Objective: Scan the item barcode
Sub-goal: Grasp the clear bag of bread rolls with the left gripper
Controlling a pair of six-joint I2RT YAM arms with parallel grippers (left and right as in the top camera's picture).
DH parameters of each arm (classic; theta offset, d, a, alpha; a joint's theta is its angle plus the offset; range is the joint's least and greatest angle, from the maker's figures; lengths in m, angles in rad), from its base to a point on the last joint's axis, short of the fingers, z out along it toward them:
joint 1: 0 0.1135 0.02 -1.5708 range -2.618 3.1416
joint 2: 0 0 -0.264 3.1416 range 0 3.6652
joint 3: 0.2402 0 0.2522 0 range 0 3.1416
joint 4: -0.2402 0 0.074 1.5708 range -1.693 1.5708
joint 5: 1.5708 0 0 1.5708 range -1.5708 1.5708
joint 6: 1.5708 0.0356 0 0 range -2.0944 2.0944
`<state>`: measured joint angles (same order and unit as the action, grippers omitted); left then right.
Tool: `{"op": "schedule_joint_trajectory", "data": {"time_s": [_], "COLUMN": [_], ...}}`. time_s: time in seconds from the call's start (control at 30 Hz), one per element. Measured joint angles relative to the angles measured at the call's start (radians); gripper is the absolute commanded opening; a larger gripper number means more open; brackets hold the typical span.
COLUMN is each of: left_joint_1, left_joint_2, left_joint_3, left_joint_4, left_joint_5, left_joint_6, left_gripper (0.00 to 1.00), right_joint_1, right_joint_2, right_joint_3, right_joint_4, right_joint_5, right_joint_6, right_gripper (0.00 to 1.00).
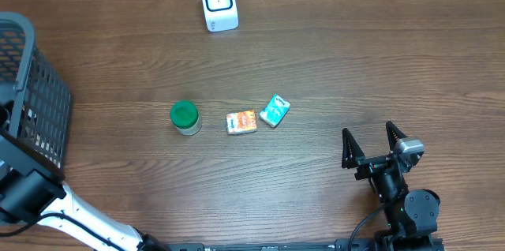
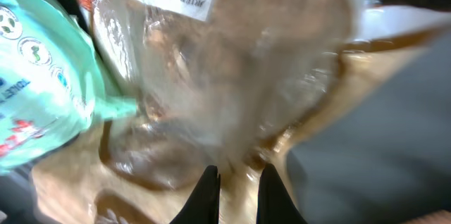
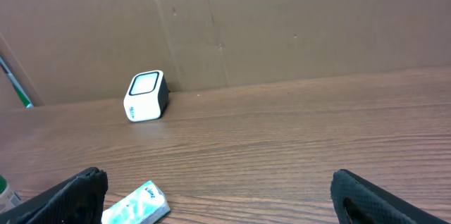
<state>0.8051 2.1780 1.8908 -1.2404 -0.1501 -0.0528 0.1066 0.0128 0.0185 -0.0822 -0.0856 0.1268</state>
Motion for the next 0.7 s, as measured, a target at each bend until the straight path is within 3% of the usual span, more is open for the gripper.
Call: {"op": "schedule_joint_trajectory", "data": {"time_s": [0.27,0.5,0.63,0.7], "left_joint_1": [0.0,0.0,0.0,0.0], "left_joint_2": [-0.014,-0.05,-0.053,-0.053], "left_joint_3": [0.225,0.239,0.17,0.112], "left_joint_4": [-0.103,-0.163,-0.152,-0.126], "left_joint_5": [0.144,0.168,0.142,0.121], "left_joint_6": [0.0,-0.002,-0.008,-0.007], "left_gripper": [0.04,0.31,0.39,0.47], "right_joint_1": [0.0,0.0,0.0,0.0], "right_joint_2": [0.0,0.0,0.0,0.0], "right_joint_3": [0.0,0.0,0.0,0.0], "right_joint_4": [0.0,0.0,0.0,0.0], "right_joint_5": [0.0,0.0,0.0,0.001], "right_joint_6": [0.0,0.0,0.0,0.0], "right_gripper": [1.0,1.0,1.0,1.0]}}
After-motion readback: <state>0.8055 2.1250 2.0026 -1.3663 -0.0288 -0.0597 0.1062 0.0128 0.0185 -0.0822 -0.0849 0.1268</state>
